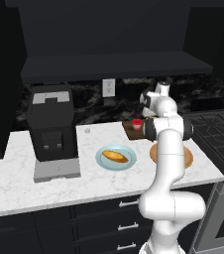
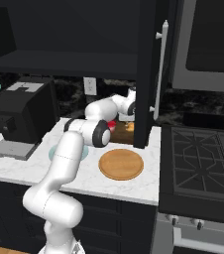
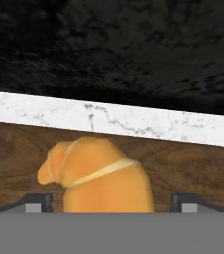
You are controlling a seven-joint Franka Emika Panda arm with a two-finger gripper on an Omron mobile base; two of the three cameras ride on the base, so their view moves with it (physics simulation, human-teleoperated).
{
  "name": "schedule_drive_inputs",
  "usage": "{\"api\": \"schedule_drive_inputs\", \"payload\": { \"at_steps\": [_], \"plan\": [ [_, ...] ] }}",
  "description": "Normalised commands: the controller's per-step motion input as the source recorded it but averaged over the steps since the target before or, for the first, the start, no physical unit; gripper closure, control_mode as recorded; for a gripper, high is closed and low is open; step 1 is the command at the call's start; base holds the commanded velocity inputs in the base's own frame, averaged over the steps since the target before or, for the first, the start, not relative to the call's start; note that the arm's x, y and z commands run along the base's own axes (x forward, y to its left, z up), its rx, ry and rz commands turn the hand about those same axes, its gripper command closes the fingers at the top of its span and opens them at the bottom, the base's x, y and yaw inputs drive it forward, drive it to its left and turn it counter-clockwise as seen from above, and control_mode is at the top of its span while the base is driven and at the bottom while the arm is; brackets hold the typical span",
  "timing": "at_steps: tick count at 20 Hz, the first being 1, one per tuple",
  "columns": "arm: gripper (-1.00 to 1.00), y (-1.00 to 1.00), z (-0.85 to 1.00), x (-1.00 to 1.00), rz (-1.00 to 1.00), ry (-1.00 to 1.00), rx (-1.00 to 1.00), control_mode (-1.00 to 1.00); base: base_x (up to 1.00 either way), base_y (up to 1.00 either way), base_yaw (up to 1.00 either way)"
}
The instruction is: From the different types of pastries on the counter, select a croissant and place it on the cutting board. Then retrieve a jar of jam from the cabinet and place it alongside the croissant on the cutting board.
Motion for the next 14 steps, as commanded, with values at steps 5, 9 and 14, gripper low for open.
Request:
{"api": "schedule_drive_inputs", "payload": {
  "at_steps": [5,9,14],
  "plan": [
    [-1.00,0.00,0.34,0.00,-0.13,0.00,0.01,-1.00,0.00,0.00,0.00],
    [-1.00,0.15,0.35,-0.77,-0.19,-0.02,0.07,-1.00,0.00,0.00,0.00],
    [-1.00,0.39,-0.01,-1.00,-0.24,-0.16,0.11,-1.00,0.00,0.00,0.00]
  ]
}}
